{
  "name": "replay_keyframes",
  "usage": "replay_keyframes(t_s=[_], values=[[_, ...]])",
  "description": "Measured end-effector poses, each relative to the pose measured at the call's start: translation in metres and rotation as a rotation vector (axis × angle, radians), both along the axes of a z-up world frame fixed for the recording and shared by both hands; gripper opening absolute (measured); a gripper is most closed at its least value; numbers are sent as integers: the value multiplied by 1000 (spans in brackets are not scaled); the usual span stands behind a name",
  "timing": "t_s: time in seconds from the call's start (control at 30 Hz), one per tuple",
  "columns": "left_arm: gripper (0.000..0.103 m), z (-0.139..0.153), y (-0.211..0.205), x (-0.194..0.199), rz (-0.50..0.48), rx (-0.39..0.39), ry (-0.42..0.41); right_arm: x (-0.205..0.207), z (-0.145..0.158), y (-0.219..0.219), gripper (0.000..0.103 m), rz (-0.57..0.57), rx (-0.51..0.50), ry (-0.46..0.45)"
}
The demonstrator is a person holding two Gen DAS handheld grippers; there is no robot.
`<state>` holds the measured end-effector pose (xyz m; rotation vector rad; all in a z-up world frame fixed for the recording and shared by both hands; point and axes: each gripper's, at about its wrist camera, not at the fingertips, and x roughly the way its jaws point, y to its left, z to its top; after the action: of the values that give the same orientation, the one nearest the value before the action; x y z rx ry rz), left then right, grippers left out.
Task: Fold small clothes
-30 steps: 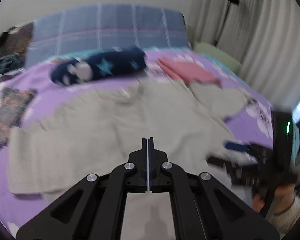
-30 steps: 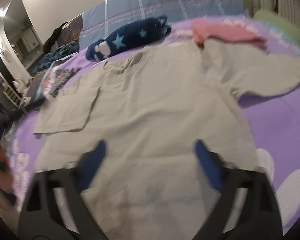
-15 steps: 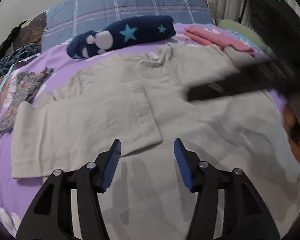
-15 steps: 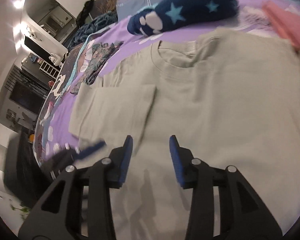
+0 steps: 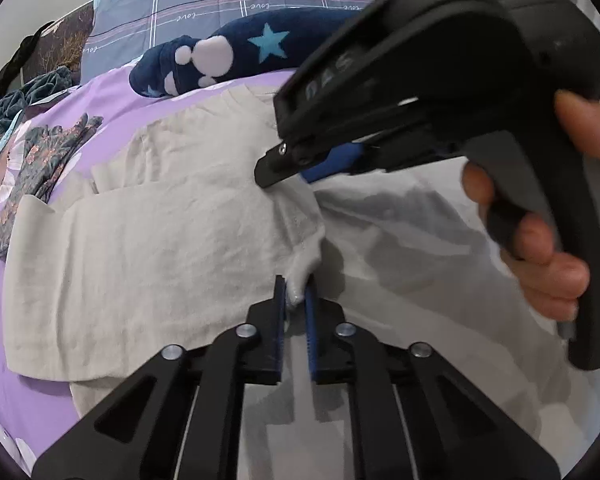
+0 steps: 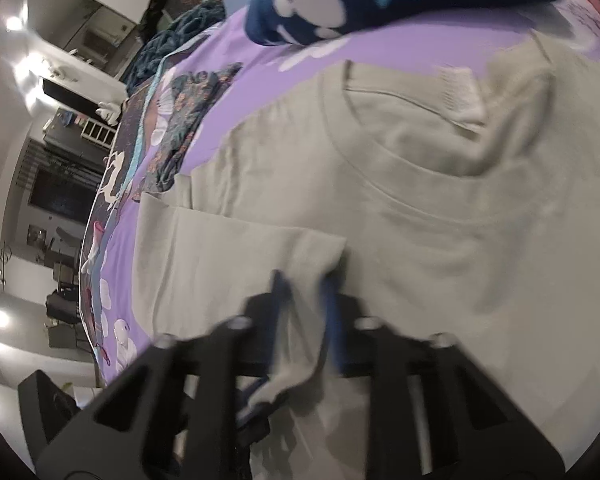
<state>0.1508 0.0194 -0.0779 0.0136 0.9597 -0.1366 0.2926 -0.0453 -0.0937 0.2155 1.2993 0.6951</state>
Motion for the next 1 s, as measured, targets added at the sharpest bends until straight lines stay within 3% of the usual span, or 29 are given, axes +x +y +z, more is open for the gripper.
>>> replay_keyframes(t_s=[0.17, 0.33, 0.63, 0.8, 1.0], values=[[5, 19, 20, 0, 34, -170, -32, -3, 26, 5, 3, 11, 9, -111], [5, 61, 9, -6, 0, -217, -114, -5, 71, -13, 3, 20, 32, -204], [5, 101, -66, 0, -150, -251, -166, -15, 120, -84, 3, -52, -59, -359], [5, 107, -106, 11, -210, -259, -163, -16, 126, -125, 4, -102, -93, -397], [5, 101, -148, 22, -263, -266, -131, -9, 114, -174, 4, -165, -102, -371]])
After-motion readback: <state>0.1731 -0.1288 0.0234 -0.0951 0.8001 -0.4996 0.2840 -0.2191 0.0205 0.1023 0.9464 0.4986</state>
